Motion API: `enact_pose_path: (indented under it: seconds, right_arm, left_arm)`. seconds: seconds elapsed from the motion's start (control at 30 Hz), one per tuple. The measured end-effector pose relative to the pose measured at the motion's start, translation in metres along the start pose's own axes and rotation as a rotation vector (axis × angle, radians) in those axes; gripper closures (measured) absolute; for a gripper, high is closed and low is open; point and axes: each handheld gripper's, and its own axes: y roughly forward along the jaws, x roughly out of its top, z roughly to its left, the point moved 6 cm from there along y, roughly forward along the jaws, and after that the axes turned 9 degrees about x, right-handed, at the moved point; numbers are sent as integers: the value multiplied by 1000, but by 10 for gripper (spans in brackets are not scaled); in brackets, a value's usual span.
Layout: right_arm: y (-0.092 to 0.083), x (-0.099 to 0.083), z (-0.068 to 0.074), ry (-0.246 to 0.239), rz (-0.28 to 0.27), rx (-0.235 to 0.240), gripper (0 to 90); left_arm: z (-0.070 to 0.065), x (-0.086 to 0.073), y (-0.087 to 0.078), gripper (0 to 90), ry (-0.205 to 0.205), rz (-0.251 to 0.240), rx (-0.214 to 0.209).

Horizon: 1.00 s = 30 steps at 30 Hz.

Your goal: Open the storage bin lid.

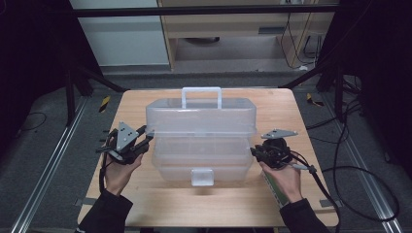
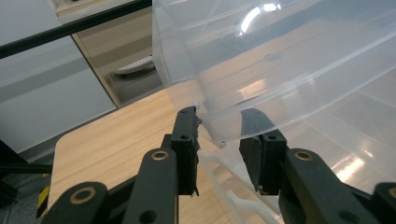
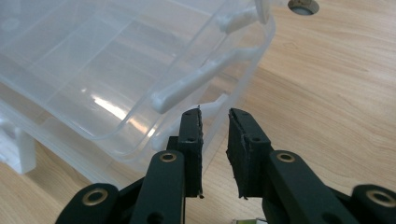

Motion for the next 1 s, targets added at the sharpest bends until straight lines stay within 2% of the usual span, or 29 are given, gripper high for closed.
enact_pose_path:
  seconds: [0.37,0.47,0.67,1.0]
  right_arm:
    - [10,-4,3,10,31,10,793]
    - [10,-4,3,13,32,10,793]
    - [10,-4,4,13,32,11,794]
    - [10,-4,3,15,32,12,794]
  left_arm:
    - [2,2,1,671,0,-8,4]
    - [2,2,1,672,-16,7,5]
    - [4,6,0,684,-23,1,7]
    - [7,15,3,701,-30,-8,34]
